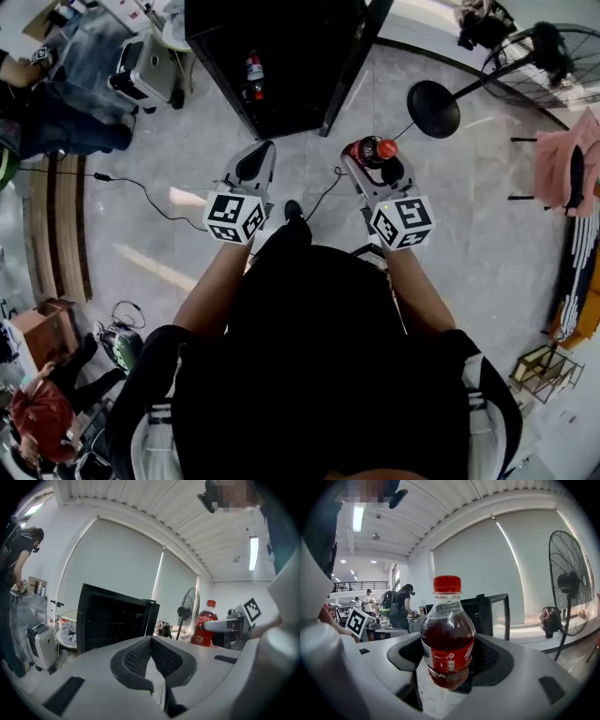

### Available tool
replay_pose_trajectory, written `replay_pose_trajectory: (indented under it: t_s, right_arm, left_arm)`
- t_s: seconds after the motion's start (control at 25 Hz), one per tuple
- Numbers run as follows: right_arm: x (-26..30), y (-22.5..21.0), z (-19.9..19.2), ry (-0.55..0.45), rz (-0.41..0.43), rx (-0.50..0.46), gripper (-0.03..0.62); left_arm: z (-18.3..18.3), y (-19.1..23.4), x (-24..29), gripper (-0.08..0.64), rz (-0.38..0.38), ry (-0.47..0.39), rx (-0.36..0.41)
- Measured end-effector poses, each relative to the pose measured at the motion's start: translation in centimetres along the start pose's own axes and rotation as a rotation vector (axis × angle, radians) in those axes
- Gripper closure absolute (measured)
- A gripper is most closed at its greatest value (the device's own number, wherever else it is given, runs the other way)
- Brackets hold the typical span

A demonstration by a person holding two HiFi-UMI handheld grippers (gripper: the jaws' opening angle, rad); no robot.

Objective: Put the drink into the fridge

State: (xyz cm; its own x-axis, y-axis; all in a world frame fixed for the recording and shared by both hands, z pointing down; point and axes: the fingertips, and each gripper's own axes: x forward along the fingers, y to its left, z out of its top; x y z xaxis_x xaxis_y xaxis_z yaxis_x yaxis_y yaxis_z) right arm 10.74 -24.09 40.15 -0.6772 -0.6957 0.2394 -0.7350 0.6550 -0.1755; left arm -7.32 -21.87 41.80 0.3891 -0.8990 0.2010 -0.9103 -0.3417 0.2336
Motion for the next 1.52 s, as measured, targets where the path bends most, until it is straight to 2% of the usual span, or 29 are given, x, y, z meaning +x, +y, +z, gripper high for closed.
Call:
replay_pose_trajectory:
  t_s: [0.16,0.32,0.48,0.88,1.2,1.36,1.52]
  right_arm:
    - [3.6,-1.8,1.1,0.006,-0.009,-0.002,0.29]
    - [7.1,-2.9,1.3,0.019,0.002,0.023,0.29]
    - [11.2,-3.8,0.9,0.04,0.036,-0.027,0.289]
    - [19.8,-4.6,0.0,0.061,0.187,-0.052,0.29]
    - [27.1,-5.8,-3.9,0.06,0.228,-0.03,0.29]
    - [30.4,-5.8,-5.7,0.068,0.262,-0.016,0.288]
    - [33.8,-6.3,-7.3,0.064,0.25,-0.059,0.29]
  left_arm:
    - [0.5,2.1,3.8,0.545,0.002,-0.006,0.022]
    - [0.2,4.2,6.5,0.545,0.044,-0.014,0.017]
    - [0.0,6.3,8.6,0.545,0.105,-0.032,0.006]
    - [-0.5,10.9,11.6,0.545,0.316,-0.047,-0.017]
    - [-3.8,15.0,15.1,0.545,0.419,-0.057,-0.008]
    - [-4.9,16.7,16.3,0.545,0.449,-0.06,-0.034]
    - [-5.8,18.9,17.2,0.545,0.481,-0.071,0.01]
